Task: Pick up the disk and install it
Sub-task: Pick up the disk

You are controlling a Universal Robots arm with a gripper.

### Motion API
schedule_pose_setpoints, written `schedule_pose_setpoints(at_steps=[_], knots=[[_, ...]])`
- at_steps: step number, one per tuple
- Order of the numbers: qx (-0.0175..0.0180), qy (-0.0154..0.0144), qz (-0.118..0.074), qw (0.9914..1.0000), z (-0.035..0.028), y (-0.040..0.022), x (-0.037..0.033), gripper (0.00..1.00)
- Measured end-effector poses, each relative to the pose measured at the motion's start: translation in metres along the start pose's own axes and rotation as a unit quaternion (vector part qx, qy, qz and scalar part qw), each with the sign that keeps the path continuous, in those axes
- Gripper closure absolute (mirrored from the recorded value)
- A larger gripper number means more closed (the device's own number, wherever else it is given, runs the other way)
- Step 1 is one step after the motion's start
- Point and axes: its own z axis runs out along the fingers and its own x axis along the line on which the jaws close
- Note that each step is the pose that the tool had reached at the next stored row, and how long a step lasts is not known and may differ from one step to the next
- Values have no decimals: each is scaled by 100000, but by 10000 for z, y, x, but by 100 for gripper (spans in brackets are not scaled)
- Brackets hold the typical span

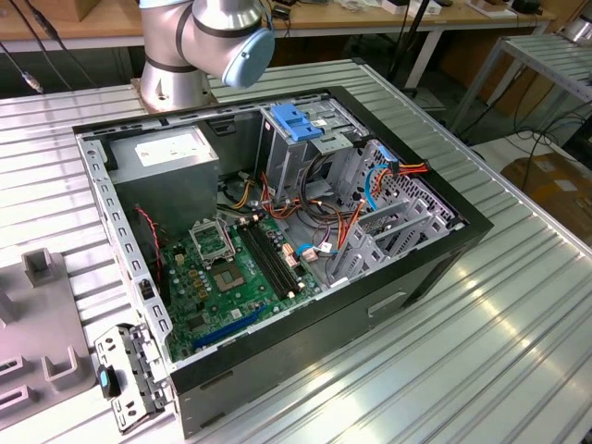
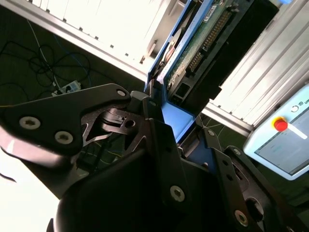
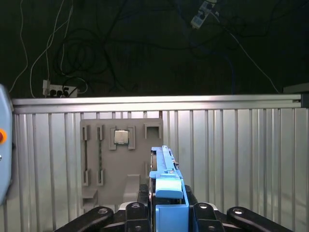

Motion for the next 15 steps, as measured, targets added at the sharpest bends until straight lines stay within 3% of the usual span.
schedule_pose_setpoints(at_steps=[15], knots=[[5,-2,2,100000,2,-127,-3,63]])
